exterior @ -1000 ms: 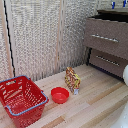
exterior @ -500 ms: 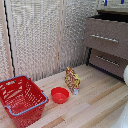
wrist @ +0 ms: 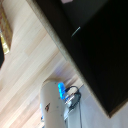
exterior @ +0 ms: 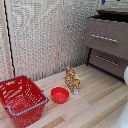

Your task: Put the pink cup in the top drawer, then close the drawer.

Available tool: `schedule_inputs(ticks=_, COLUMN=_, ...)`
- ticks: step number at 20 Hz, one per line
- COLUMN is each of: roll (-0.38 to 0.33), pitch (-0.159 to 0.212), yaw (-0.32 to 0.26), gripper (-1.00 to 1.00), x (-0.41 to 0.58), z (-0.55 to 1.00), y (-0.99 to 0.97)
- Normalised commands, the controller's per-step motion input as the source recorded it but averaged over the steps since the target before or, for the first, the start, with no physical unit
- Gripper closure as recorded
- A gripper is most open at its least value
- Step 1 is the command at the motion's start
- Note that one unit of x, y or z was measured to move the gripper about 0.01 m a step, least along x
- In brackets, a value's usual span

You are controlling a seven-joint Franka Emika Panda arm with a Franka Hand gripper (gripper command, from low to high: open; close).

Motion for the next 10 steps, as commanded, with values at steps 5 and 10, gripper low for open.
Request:
schedule_inputs(ticks=5, roll=-0.375, pitch=0.104, yaw=0.114, gripper=-1.00, x=0.000, z=-0.08, y=0.13)
schedule_inputs(ticks=10, roll=-0.344, pitch=0.120, yaw=0.090, gripper=-1.00, x=0.000, z=-0.15, y=0.32)
